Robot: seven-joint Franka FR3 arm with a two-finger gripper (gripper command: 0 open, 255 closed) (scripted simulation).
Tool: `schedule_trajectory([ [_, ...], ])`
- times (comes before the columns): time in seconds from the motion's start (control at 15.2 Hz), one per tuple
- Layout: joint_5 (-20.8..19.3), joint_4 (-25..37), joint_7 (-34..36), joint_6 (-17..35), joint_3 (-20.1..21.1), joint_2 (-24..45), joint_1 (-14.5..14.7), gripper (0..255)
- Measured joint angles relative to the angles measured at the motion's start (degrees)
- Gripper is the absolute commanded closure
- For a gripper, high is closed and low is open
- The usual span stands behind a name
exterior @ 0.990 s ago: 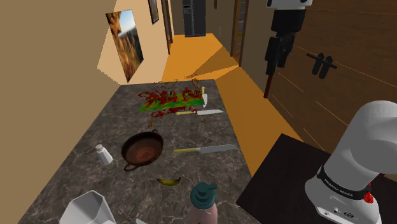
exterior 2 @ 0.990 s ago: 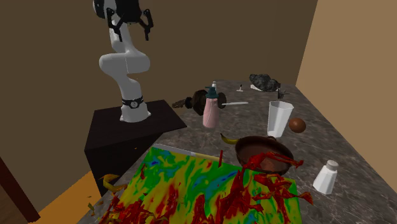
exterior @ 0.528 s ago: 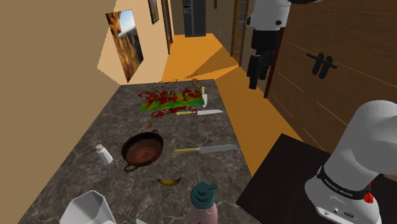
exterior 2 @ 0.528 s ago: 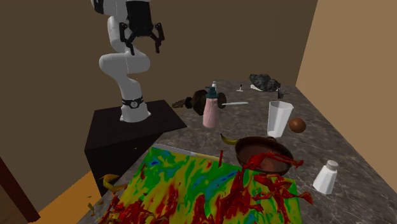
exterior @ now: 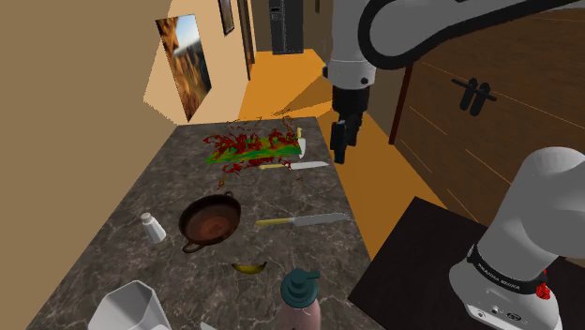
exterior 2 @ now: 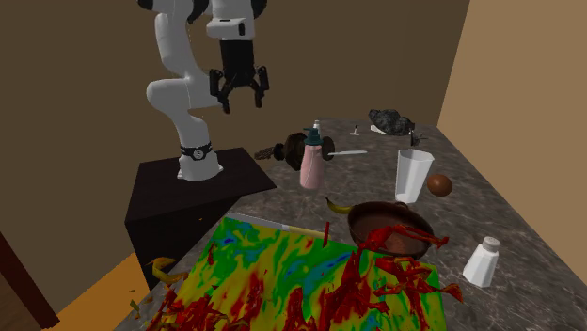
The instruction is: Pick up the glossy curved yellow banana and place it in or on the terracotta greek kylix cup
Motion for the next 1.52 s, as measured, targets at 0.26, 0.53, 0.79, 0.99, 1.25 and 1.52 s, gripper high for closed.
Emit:
schedule_trajectory([
  [0.26,-0.1,0.4,-0.5,6.6,2.4,7.2,1.4,0],
  [0.53,-1.2,3.1,-0.7,12.2,4.7,15.7,2.5,0],
  [0.79,-3.1,5.3,-0.5,17.4,6.7,23.6,3.6,0],
  [0.99,-4.8,6.7,0.2,20.9,8.1,28.8,4.8,0],
  [1.25,-8.8,11.1,1.5,25.0,9.2,38.1,6.6,0],
  [1.52,-12.8,17.0,2.8,26.7,9.4,46.6,9.2,0],
])
